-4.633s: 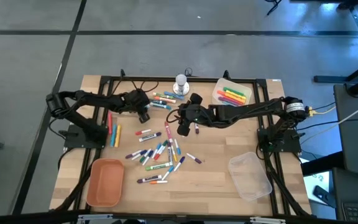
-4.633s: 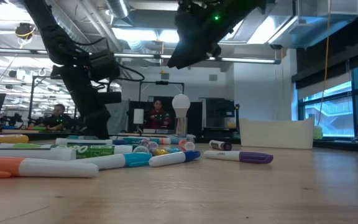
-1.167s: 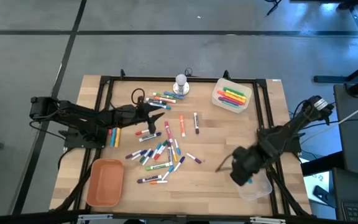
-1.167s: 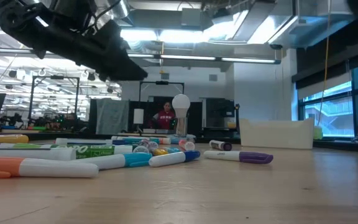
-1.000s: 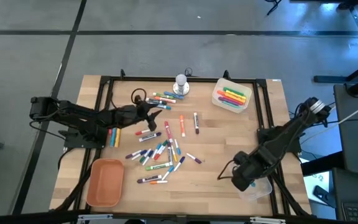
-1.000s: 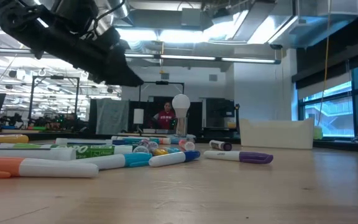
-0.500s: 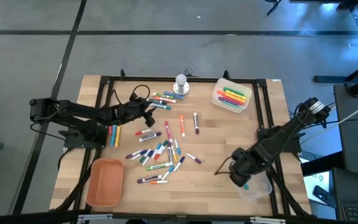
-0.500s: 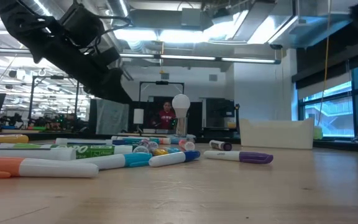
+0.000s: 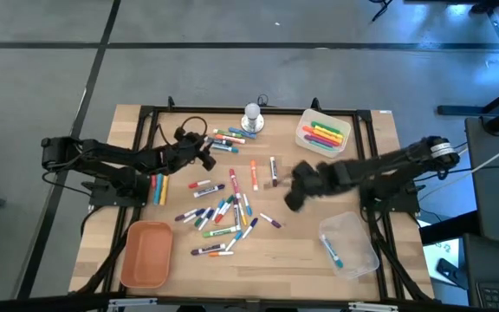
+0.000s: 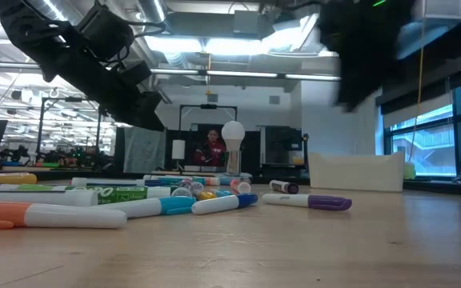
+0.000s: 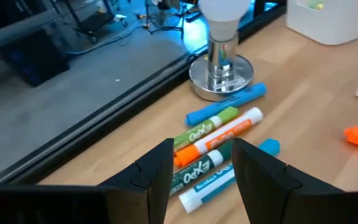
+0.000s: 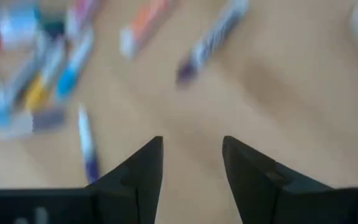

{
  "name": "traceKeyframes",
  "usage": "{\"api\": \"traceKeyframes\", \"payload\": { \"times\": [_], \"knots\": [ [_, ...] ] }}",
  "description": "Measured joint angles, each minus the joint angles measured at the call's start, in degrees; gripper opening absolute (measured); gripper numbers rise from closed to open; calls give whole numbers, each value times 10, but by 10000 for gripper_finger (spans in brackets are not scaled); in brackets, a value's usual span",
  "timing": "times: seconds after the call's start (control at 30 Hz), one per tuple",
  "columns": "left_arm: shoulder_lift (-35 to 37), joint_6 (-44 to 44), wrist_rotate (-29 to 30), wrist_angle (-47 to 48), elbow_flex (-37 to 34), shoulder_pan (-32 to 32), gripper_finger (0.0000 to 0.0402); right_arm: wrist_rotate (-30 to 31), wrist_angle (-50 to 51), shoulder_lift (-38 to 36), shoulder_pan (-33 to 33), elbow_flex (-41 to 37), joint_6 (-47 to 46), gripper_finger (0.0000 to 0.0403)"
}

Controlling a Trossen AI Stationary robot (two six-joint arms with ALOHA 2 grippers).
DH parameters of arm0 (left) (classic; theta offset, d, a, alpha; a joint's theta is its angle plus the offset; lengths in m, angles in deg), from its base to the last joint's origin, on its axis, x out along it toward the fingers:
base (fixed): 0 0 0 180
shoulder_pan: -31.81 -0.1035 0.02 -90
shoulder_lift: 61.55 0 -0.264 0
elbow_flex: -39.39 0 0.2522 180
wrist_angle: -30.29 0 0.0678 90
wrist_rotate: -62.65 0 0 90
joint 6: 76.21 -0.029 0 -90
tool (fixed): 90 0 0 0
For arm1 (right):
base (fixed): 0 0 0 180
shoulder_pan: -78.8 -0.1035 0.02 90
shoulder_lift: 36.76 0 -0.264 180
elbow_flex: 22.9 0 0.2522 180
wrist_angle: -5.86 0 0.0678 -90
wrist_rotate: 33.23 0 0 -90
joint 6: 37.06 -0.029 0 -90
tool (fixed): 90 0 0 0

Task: Pick & Place Markers
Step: Put the medium violet marker pen into the transparent bin

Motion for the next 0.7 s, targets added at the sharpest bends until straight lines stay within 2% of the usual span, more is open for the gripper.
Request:
{"api": "traceKeyframes", "payload": {
  "times": [0.17,0.43,0.7],
  "knots": [
    [0,-5,1,0,0,0,157,50,-84,60,84,0,64,167],
    [0,-2,3,1,0,1,157,-52,-201,160,159,0,125,168],
    [0,-12,-1,5,0,1,157,-81,-210,237,185,0,143,163]
  ]
}}
